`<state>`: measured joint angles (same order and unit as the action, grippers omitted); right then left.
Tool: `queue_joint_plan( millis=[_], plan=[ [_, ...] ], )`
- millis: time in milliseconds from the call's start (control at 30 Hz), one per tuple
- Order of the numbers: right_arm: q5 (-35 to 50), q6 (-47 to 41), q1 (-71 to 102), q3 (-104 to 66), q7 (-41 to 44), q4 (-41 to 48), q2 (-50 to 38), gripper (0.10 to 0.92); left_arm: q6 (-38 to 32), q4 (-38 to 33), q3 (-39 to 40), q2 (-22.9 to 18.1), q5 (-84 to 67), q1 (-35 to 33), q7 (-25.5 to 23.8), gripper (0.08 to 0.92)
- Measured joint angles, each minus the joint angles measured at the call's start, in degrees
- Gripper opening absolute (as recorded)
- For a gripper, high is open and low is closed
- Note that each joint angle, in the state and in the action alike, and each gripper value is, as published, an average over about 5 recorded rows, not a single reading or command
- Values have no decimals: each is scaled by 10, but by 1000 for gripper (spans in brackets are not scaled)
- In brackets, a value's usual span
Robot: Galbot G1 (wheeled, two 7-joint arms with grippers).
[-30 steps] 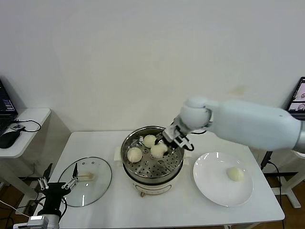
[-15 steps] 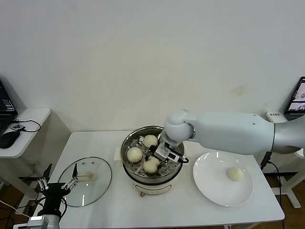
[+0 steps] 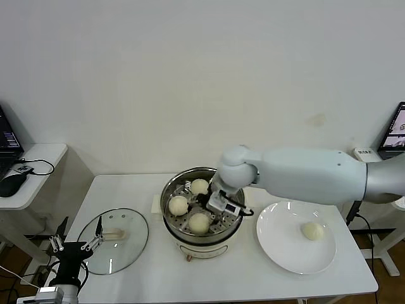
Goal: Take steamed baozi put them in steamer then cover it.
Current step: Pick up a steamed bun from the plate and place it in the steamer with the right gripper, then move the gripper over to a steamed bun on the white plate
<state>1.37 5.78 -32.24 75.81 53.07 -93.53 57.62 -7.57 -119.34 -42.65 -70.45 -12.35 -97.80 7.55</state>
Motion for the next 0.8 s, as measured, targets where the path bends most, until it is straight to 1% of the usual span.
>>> queue_joint_plan(
  millis=[167,367,533,667,800],
  plan=[
    [15,-34,-23,-17,6,-13,-47,822,2,-2,0,5,1,1,-1,823],
    [45,-130,-42,-30,11,-38,-138,823,3,-2,2,13,2,2,-2,823],
    [53,-198,-36,-41,13,-56,-224,823,3,0,8,18,5,3,-3,823],
    [48,-224,-4,-60,18,-61,-292,823,4,1,13,22,7,3,-3,823],
    [31,-228,66,-111,24,-57,-350,823,6,1,17,25,9,5,-3,823]
  ],
)
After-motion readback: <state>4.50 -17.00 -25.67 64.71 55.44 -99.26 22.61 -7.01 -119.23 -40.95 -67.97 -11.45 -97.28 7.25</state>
